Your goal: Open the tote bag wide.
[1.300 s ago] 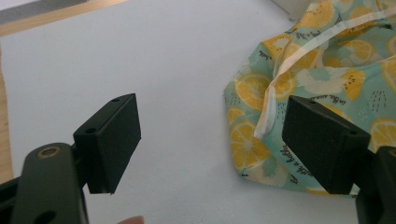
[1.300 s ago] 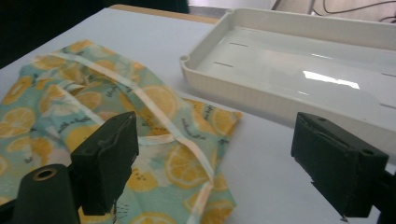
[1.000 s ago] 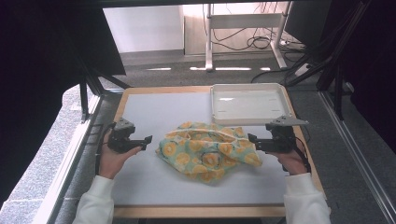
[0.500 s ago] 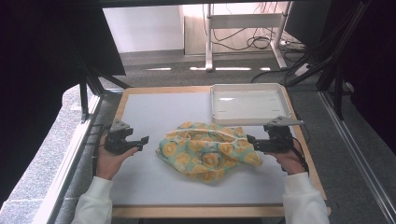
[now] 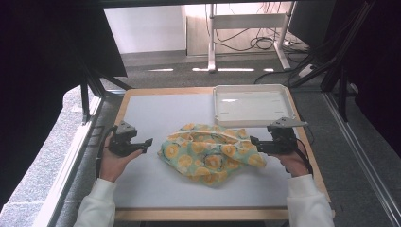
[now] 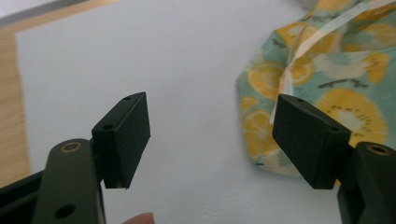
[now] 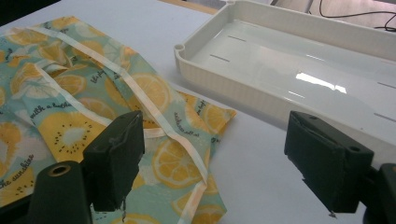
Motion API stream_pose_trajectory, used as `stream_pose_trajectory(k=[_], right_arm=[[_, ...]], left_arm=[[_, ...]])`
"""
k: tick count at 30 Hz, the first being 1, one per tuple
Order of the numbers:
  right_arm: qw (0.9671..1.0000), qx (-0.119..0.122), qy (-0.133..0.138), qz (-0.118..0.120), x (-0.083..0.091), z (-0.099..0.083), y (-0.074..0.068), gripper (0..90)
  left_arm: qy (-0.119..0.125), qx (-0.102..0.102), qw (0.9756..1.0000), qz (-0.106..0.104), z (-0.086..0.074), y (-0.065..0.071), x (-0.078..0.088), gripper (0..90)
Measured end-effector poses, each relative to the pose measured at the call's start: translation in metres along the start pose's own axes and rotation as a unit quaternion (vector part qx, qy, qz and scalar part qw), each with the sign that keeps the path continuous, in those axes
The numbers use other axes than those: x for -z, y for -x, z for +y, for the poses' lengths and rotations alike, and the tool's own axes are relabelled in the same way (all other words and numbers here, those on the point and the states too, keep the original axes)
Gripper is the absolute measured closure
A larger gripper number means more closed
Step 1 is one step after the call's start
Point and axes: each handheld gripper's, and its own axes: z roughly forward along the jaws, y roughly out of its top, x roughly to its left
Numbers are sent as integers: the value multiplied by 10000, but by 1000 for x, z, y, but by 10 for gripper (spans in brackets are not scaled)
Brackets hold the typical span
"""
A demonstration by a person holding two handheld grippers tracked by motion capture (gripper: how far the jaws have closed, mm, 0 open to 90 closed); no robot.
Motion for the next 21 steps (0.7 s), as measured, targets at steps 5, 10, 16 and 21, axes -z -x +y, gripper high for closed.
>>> stream_pose_trajectory(k=[5,10,16,21], right_arm=[[10000,-17,-16,-30,0,0,0,200],[9999,-57,36,-86,2,-1,2,198],[9999,-88,23,-110,2,-1,4,197],[10000,-33,6,-60,-1,-2,3,185]], left_arm=[[73,56,9998,-180,7,2,1,278],[138,23,9995,-281,15,5,-2,282],[174,-4,9991,-390,23,8,-4,285],[175,-71,9987,-465,33,12,-10,285]])
